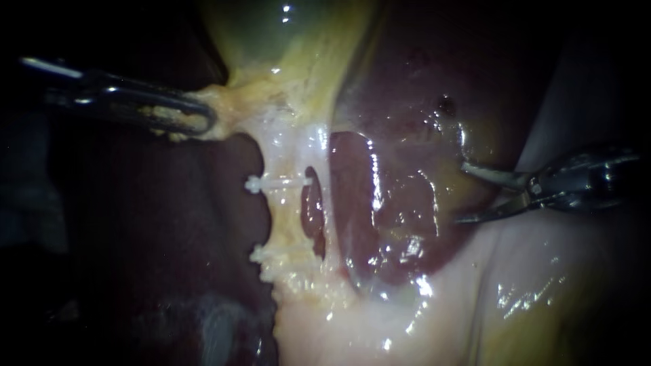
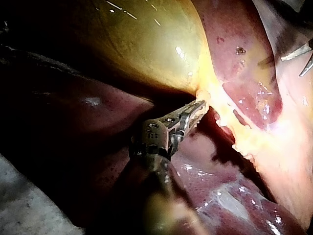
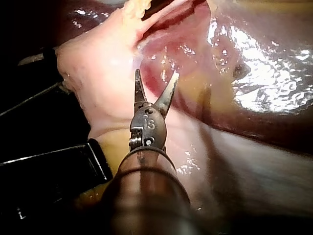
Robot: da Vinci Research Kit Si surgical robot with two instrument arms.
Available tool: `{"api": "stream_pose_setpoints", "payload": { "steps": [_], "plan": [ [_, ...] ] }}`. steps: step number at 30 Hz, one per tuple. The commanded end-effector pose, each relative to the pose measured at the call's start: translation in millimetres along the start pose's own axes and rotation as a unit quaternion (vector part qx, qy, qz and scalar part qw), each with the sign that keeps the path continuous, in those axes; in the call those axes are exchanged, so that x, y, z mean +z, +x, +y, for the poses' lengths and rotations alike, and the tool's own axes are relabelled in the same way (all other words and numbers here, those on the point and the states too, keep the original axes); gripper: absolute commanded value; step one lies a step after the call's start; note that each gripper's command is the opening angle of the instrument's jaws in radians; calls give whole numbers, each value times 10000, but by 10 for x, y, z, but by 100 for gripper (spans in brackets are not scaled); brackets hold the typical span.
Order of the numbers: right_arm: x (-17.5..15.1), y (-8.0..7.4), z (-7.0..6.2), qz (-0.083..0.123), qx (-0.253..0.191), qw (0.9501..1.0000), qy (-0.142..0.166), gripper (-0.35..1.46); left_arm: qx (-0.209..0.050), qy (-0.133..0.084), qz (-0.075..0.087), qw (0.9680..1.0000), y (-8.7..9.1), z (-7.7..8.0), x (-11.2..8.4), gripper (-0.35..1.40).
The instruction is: Go to the cutting position left tube
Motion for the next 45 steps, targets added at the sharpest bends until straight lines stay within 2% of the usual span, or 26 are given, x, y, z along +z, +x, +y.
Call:
{"api": "stream_pose_setpoints", "payload": {
  "steps": [1,6,8,9,13,15,29,37,45],
  "plan": [
    [0,0,0,2,1,10000,17,143,13,4,4,10000,-1,1,0,-35],
    [2,2,-2,22,4,9998,220,143,14,6,4,10000,-1,1,0,-35],
    [7,5,-8,54,0,9985,544,143,14,6,4,10000,-1,1,0,-35],
    [10,7,-10,62,-10,9981,609,143,14,6,5,10000,-2,1,0,-35],
    [25,17,-23,83,-83,9972,738,143,14,9,6,10000,-2,1,1,-35],
    [35,22,-29,102,-130,9957,908,143,15,10,6,10000,-2,1,1,-35],
    [98,45,-51,148,-442,9885,1438,143,15,18,9,10000,-3,2,2,-35],
    [135,49,-56,117,-441,9839,1730,143,15,32,15,10000,-4,4,4,-35],
    [165,44,-60,70,-394,9811,1891,141,12,41,20,10000,-4,6,7,-35]
  ]
}}
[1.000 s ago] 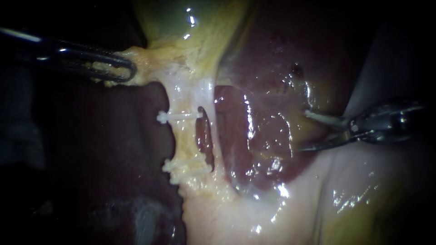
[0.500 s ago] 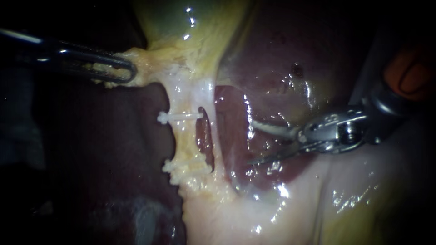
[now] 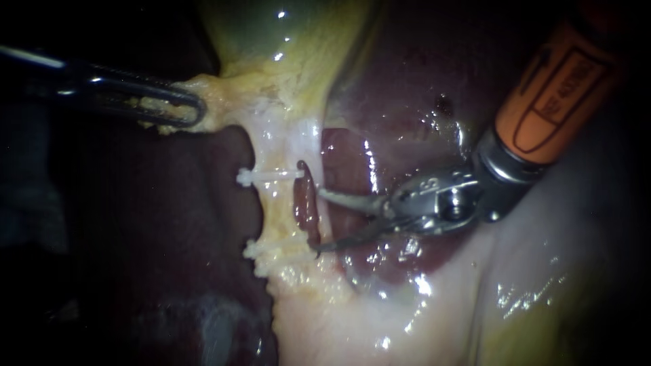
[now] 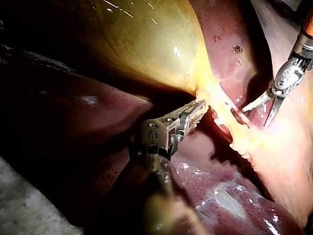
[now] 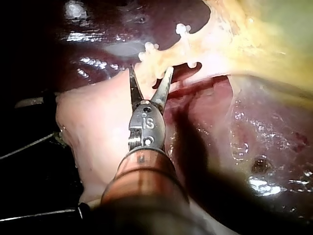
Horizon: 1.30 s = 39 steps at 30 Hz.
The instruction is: Go to the cutting position left tube
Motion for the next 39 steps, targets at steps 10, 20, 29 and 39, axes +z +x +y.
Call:
{"api": "stream_pose_setpoints", "payload": {
  "steps": [10,20,29,39],
  "plan": [
    [27,-17,18,-82,0,10000,-8,143,-4,19,8,10000,0,0,1,-35],
    [40,-39,36,-291,-44,9995,68,143,-3,-22,-11,10000,0,0,0,-35],
    [44,-46,47,-342,-38,9992,219,143,-1,-78,-37,10000,0,0,1,-35],
    [57,-41,56,118,260,9974,658,143,-1,-77,-37,10000,0,0,1,-35]
  ]
}}
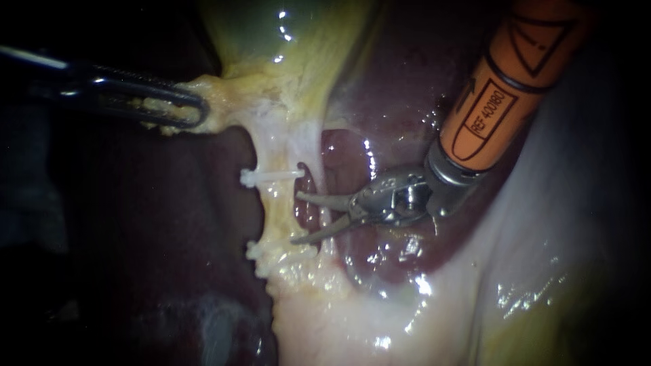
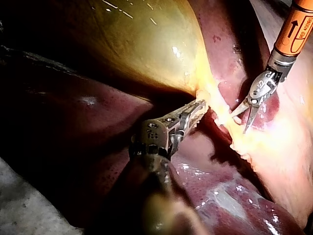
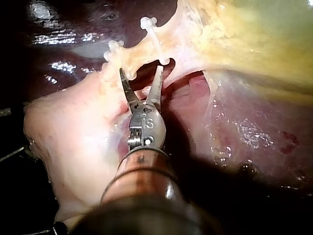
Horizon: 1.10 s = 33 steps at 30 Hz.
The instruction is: Go to the cutting position left tube
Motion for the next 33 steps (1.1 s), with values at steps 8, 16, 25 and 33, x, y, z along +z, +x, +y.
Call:
{"api": "stream_pose_setpoints", "payload": {
  "steps": [8,16,25,33],
  "plan": [
    [24,19,7,231,104,9995,204,143,0,-1,0,10000,0,0,0,-35],
    [44,30,13,315,174,9990,276,143,1,-14,-7,10000,0,0,0,-35],
    [59,40,19,524,314,9974,379,143,1,-15,-7,10000,0,0,0,-35],
    [68,49,21,799,462,9940,591,143,1,-15,-7,10000,0,0,0,-35]
  ]
}}
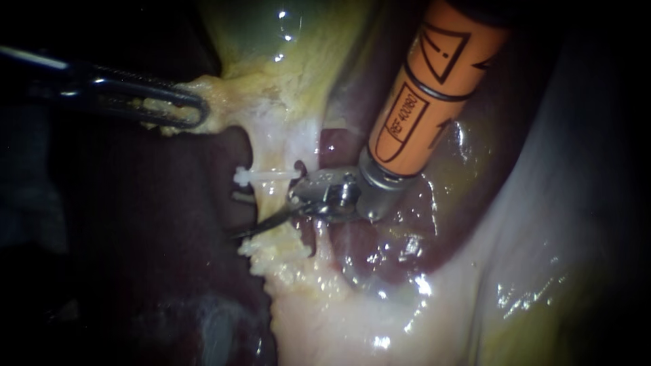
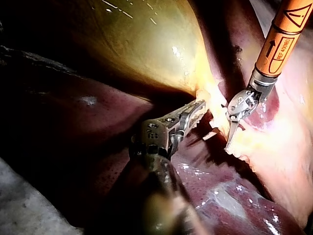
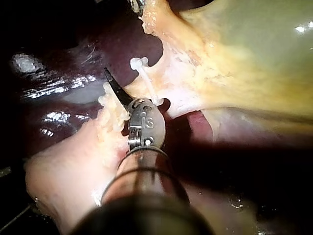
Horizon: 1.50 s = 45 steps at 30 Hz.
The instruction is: Go to the cutting position left tube
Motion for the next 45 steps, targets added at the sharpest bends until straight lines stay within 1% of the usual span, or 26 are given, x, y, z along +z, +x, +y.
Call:
{"api": "stream_pose_setpoints", "payload": {
  "steps": [1,6,9,12,16,19,22,26,29,32,34,37,45],
  "plan": [
    [1,1,0,13,-9,10000,12,143,0,1,0,10000,0,0,0,-35],
    [6,4,-5,132,-53,9998,138,145,0,1,0,10000,0,0,0,-35],
    [6,6,-10,148,-101,9995,243,145,0,1,0,10000,0,0,0,-35],
    [6,9,-15,186,-438,9986,235,145,0,0,0,10000,0,0,0,-35],
    [4,16,-25,206,-843,9959,261,145,0,0,0,10000,0,0,0,-35],
    [1,26,-35,219,-1023,9941,283,145,1,-1,0,10000,0,0,-1,-35],
    [-4,39,-47,265,-1080,9933,320,143,2,-2,-1,10000,-1,0,-2,-35],
    [-11,55,-64,412,-1046,9928,405,143,2,-3,-2,10000,-1,0,-2,-35],
    [-14,66,-77,465,-1025,9926,450,141,3,-3,-2,10000,-1,0,-2,-35],
    [-15,72,-86,553,-1019,9920,501,141,3,-3,-2,10000,-1,0,-2,-35],
    [-14,75,-90,609,-1020,9915,529,141,3,-3,-2,10000,-1,0,-2,-35],
    [-13,75,-92,608,-1022,9915,534,141,3,-3,-2,10000,-1,0,-2,-35],
    [-13,75,-92,623,-1052,9911,536,141,2,-3,-2,10000,-1,0,-2,-35]
  ]
}}
